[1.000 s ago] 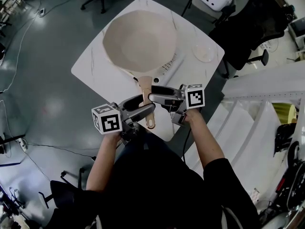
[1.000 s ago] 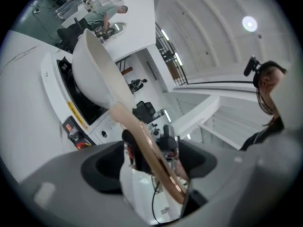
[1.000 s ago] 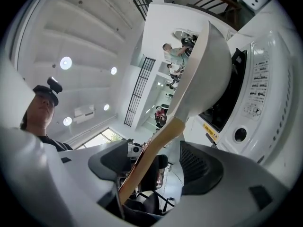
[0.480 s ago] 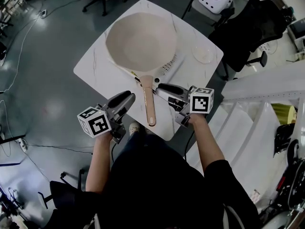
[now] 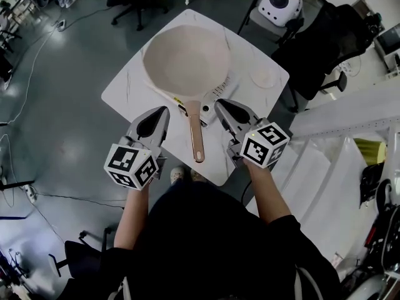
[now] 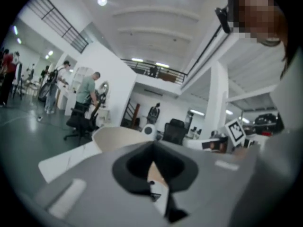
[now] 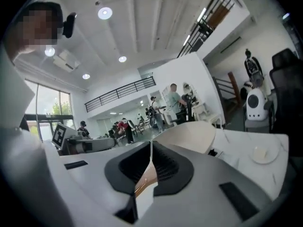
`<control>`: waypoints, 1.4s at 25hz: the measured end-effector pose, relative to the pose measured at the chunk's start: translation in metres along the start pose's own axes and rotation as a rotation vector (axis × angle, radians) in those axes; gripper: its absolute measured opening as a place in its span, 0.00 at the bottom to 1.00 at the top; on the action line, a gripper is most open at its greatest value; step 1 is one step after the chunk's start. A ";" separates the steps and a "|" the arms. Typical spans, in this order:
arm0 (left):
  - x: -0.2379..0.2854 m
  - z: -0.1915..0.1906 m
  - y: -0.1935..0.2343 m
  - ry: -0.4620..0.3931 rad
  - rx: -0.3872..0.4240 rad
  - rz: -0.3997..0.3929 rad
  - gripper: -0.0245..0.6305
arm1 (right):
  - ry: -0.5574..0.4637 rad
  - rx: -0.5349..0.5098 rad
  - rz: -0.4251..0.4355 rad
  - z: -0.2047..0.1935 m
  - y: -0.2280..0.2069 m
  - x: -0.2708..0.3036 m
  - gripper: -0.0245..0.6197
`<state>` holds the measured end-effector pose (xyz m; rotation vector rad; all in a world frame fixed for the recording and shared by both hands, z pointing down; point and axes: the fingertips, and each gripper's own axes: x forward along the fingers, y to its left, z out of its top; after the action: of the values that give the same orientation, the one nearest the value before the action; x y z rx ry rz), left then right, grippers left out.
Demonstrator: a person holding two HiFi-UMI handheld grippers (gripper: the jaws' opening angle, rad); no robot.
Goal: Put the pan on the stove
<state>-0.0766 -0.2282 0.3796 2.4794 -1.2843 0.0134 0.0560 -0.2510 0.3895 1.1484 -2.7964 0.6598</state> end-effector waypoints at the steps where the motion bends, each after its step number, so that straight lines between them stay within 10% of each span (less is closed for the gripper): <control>1: 0.000 0.006 -0.002 -0.010 0.035 0.023 0.05 | -0.024 -0.033 -0.037 0.007 0.000 -0.003 0.08; 13: -0.011 0.056 -0.019 -0.145 0.231 0.220 0.05 | -0.218 -0.375 -0.329 0.075 0.020 -0.040 0.08; 35: -0.011 0.050 -0.029 -0.129 0.260 0.237 0.05 | -0.231 -0.372 -0.336 0.066 0.023 -0.047 0.07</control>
<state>-0.0680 -0.2194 0.3217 2.5577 -1.7238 0.0858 0.0822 -0.2319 0.3115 1.6312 -2.6304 -0.0216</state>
